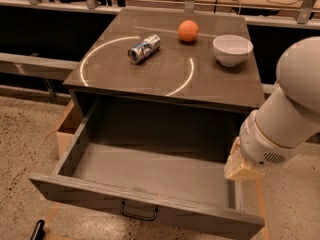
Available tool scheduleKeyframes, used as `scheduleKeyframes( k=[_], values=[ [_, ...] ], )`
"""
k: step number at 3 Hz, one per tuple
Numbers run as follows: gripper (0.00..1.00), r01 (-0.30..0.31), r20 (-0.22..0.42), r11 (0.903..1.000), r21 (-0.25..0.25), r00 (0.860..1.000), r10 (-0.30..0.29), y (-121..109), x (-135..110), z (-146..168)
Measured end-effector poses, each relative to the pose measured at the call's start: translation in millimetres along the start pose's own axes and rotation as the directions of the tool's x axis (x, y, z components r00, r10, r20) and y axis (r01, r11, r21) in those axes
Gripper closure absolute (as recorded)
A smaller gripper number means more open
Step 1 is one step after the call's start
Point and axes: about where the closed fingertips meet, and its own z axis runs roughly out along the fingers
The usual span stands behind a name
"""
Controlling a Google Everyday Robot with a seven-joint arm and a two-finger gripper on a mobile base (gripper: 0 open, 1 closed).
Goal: Close top drawer
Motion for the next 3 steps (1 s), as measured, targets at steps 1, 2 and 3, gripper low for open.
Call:
scheduleKeyframes(
  k=[1, 2, 3],
  values=[
    [1.0, 0.006, 0.003, 0.9981, -0.061, 1.0, -0.006, 46, 7, 27],
    [1.0, 0.022, 0.011, 0.9965, -0.081, 1.0, -0.021, 54, -6, 44],
    [1.0, 0.015, 0.008, 0.996, -0.088, 1.0, -0.015, 58, -9, 50]
  ],
)
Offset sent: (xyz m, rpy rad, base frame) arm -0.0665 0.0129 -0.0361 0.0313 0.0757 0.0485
